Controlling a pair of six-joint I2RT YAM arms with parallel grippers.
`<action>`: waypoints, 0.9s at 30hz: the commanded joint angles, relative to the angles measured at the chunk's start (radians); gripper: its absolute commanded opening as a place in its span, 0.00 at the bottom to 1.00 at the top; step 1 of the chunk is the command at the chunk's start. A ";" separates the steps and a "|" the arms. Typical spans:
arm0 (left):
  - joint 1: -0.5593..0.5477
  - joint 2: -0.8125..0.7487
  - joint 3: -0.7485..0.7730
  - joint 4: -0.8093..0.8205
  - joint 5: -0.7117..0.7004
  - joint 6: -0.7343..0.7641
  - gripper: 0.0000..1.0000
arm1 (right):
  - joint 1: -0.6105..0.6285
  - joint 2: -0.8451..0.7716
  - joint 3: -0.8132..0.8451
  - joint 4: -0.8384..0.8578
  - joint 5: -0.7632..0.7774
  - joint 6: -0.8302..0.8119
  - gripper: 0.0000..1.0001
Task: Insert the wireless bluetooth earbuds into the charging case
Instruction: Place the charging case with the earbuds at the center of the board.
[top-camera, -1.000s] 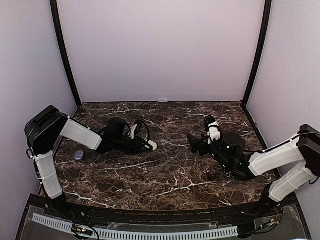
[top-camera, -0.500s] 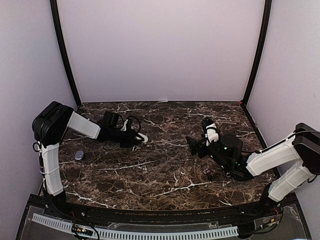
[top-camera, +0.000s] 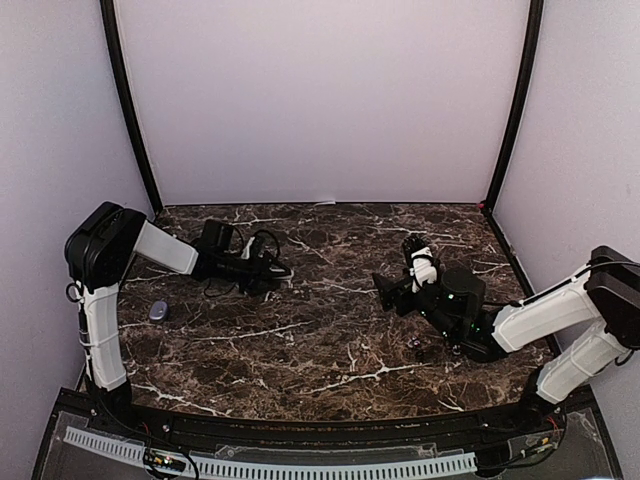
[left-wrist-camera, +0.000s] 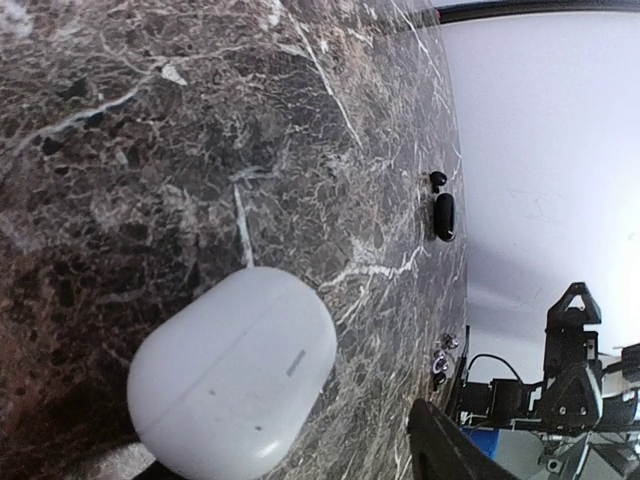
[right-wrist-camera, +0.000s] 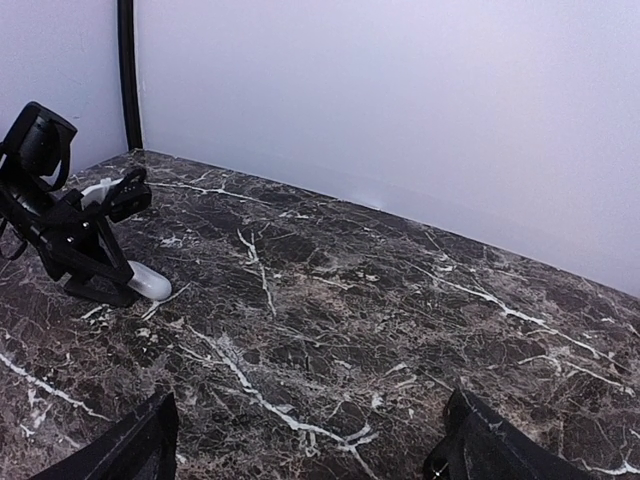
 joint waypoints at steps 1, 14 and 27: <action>0.008 -0.006 -0.042 -0.144 -0.055 0.022 0.77 | -0.005 0.000 0.015 0.039 0.013 -0.012 0.92; 0.008 -0.234 -0.151 -0.376 -0.251 0.163 0.92 | -0.004 -0.006 0.011 0.039 0.014 -0.020 0.91; 0.010 -0.672 -0.293 -0.666 -0.739 0.171 0.99 | -0.003 -0.012 0.005 0.036 0.013 -0.017 0.91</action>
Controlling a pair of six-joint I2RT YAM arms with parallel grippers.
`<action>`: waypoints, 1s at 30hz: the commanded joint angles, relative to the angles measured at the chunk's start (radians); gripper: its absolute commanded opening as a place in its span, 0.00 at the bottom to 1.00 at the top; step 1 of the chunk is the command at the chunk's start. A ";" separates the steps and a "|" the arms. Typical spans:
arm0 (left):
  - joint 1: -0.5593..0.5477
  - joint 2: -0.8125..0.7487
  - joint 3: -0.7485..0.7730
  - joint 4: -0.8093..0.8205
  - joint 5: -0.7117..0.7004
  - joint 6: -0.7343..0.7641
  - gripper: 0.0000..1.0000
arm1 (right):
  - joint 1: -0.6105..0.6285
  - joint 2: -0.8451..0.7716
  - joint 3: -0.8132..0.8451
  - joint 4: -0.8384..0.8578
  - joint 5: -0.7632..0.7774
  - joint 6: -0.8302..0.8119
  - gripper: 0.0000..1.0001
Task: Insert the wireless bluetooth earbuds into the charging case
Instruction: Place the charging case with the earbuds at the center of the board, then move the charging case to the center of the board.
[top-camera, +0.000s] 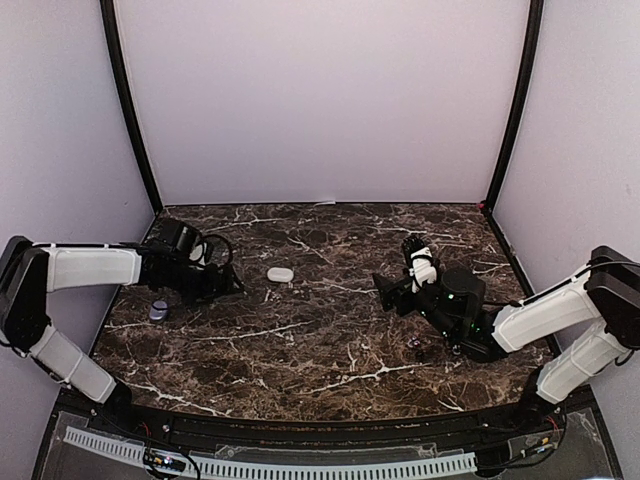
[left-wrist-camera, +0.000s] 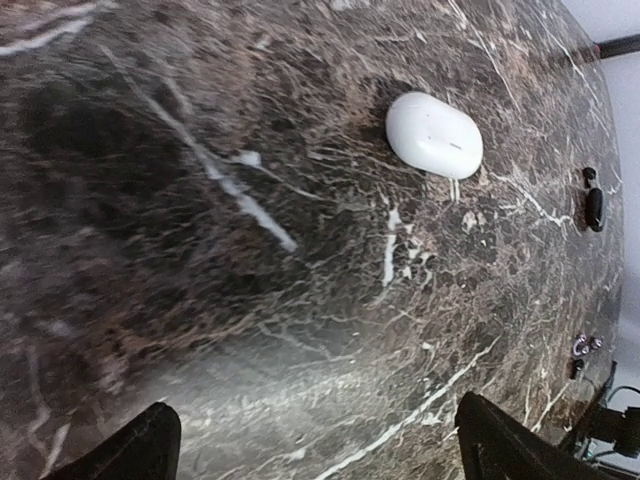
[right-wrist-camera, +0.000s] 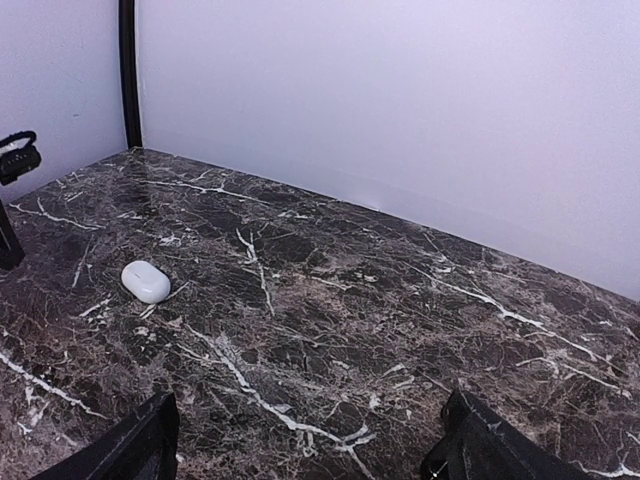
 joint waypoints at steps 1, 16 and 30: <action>0.007 -0.144 -0.031 -0.174 -0.305 -0.016 0.99 | -0.003 -0.012 0.004 0.036 0.014 -0.004 0.91; 0.106 -0.356 -0.181 -0.220 -0.475 -0.202 0.95 | -0.003 0.003 0.014 0.034 -0.018 0.001 0.91; 0.230 -0.286 -0.265 -0.088 -0.396 -0.209 0.98 | -0.002 0.009 0.019 0.031 -0.039 0.000 0.90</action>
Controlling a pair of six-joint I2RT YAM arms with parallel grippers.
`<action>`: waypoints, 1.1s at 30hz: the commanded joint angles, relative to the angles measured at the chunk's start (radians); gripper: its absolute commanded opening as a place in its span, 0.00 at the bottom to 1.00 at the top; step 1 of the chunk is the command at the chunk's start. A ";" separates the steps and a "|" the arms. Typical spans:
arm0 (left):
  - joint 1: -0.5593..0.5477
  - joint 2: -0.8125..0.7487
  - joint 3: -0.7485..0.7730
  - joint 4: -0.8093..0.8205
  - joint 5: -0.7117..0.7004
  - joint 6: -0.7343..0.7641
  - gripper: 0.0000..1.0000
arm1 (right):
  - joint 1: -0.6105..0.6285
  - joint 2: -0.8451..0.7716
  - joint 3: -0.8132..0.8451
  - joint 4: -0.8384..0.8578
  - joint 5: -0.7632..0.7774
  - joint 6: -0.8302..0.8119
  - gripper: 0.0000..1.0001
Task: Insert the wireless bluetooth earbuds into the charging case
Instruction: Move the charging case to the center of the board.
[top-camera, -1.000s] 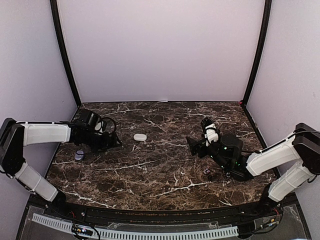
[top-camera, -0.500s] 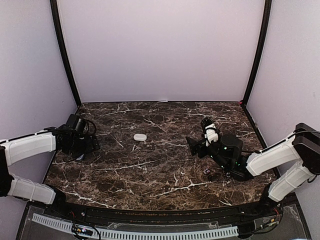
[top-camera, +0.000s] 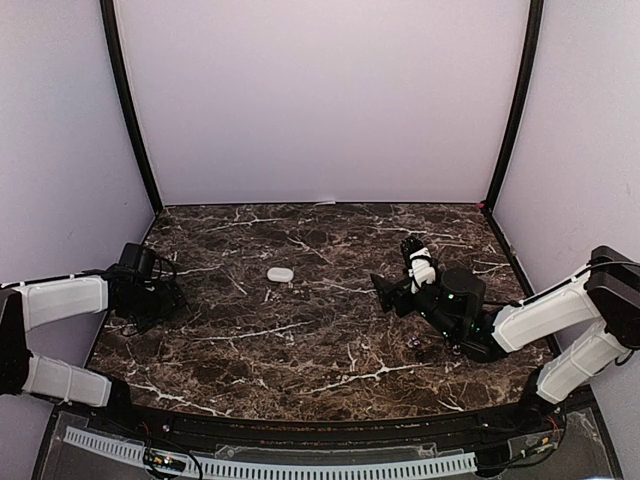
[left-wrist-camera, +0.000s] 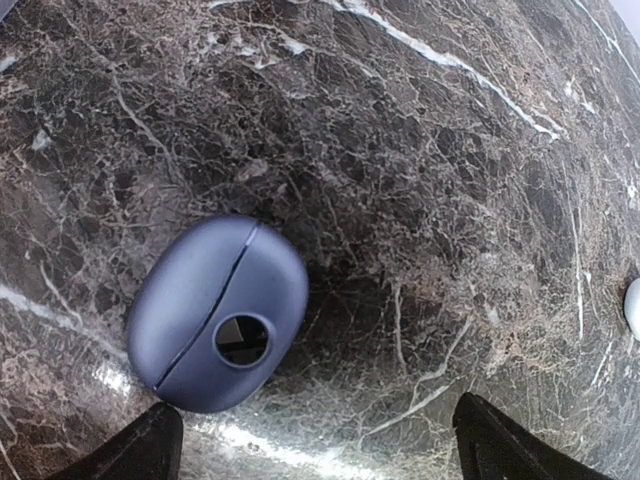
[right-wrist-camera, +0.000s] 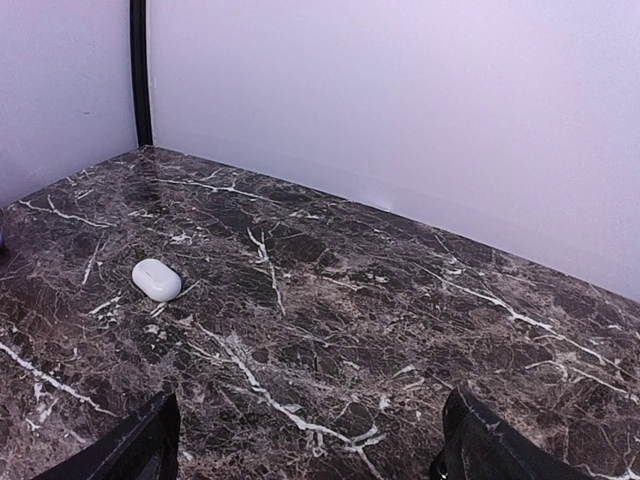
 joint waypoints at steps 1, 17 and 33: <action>0.008 0.038 -0.005 0.041 -0.029 -0.018 0.98 | -0.002 0.010 0.021 0.029 -0.014 0.000 0.90; 0.055 0.119 0.055 0.008 -0.088 -0.160 0.96 | -0.003 0.015 0.024 0.027 -0.033 -0.007 0.89; 0.058 0.248 0.133 -0.049 -0.189 -0.165 0.95 | -0.002 0.019 0.029 0.022 -0.041 -0.009 0.89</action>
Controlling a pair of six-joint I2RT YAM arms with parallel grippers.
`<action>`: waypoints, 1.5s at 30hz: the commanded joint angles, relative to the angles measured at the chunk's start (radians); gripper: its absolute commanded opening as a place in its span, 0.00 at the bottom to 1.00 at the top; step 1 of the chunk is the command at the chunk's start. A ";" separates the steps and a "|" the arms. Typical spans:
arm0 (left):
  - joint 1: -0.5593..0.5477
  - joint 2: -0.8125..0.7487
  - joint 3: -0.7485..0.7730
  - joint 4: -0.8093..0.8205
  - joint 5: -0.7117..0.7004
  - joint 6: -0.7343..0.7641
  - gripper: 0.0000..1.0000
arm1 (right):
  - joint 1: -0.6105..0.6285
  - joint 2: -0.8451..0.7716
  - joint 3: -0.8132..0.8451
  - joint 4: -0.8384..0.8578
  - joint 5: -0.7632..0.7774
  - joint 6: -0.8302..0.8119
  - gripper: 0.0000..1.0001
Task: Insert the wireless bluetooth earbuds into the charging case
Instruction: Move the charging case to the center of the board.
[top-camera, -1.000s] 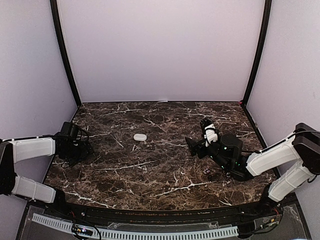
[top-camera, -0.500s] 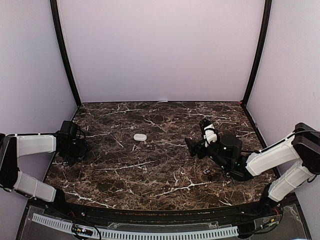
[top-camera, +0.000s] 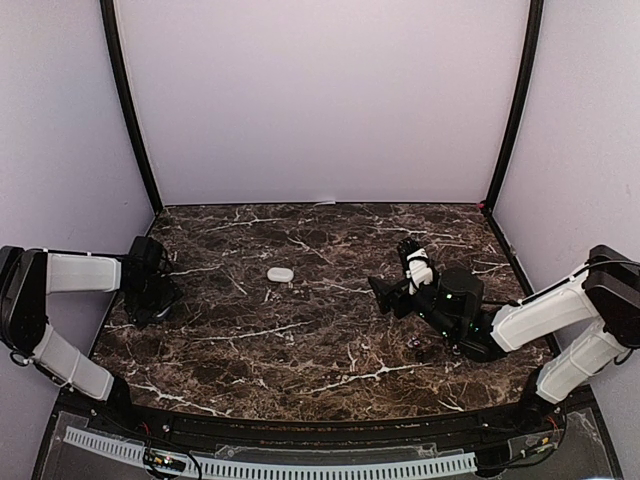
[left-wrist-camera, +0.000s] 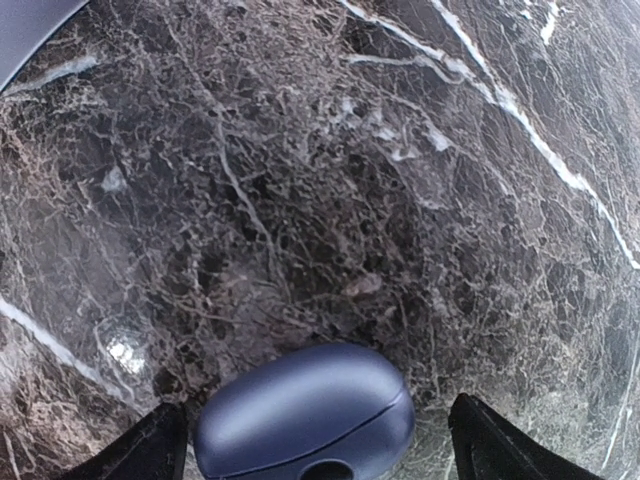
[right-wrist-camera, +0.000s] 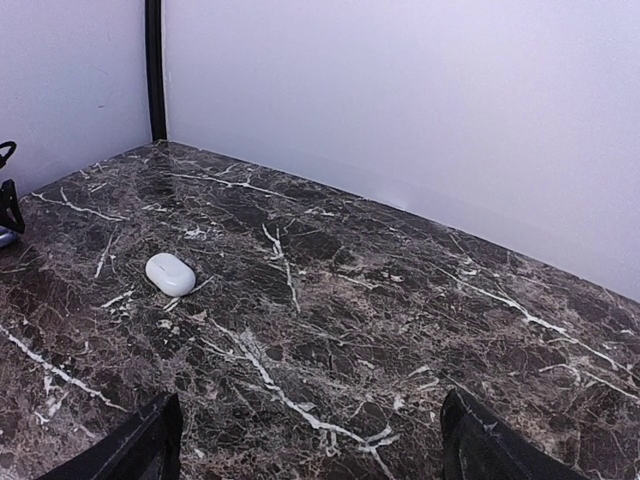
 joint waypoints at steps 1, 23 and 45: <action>0.012 0.019 0.016 -0.039 -0.038 0.006 0.95 | -0.001 0.008 0.022 0.026 -0.003 -0.008 0.89; 0.025 0.004 0.013 0.019 0.055 0.136 0.67 | -0.002 0.005 0.024 0.019 -0.006 -0.011 0.88; -0.667 0.211 0.284 0.157 0.248 0.515 0.70 | 0.000 -0.011 0.019 0.010 0.021 -0.022 0.88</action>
